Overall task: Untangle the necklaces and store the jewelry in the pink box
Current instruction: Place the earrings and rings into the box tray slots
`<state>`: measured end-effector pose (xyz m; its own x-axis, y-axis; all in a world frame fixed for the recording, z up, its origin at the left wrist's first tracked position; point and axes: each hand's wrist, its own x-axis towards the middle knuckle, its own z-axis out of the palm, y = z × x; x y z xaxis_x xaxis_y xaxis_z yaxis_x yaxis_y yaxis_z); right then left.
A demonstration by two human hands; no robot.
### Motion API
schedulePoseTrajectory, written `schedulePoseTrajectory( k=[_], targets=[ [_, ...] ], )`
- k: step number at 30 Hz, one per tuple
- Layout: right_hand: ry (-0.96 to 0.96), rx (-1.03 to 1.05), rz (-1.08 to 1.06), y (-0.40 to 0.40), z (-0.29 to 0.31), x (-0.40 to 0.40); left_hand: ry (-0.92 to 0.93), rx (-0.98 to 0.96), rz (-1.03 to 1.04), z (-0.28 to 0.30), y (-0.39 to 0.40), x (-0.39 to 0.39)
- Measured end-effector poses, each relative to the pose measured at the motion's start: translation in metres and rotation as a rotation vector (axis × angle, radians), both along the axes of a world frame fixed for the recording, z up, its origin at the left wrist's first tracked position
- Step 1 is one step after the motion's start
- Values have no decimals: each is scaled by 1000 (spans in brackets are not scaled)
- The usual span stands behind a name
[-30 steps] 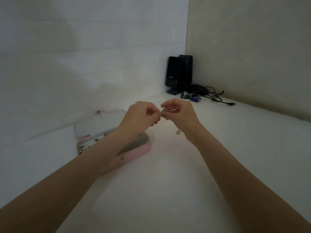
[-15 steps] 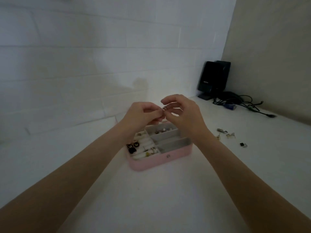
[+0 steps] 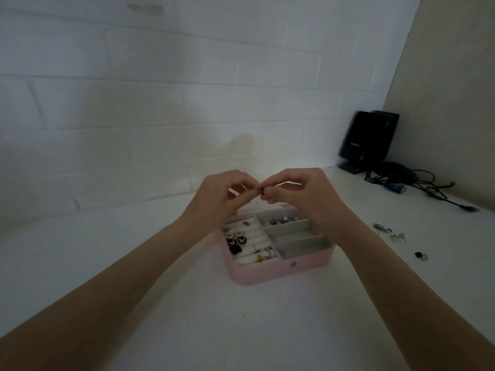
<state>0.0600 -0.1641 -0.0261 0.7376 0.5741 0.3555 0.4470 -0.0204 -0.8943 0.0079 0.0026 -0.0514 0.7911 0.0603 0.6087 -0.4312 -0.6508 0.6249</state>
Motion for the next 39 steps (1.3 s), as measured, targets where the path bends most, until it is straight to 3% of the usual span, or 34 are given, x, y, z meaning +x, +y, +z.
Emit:
schedulePoseTrajectory(
  k=[9,16,21,26,39],
  targets=[
    [-249,-303,-64,12,-5,1,44,150,38,-7,9,2],
    [-345,-302,-111,15,-11,1,58,186,40,-6,12,1],
    [-347,-363,-101,14,-14,5,344,199,122,-1,22,4],
    [-432,-469,-55,18,-24,6,483,242,43,3,25,3],
    [-507,-479,-30,19,-26,6,484,263,11,0,23,2]
  ],
)
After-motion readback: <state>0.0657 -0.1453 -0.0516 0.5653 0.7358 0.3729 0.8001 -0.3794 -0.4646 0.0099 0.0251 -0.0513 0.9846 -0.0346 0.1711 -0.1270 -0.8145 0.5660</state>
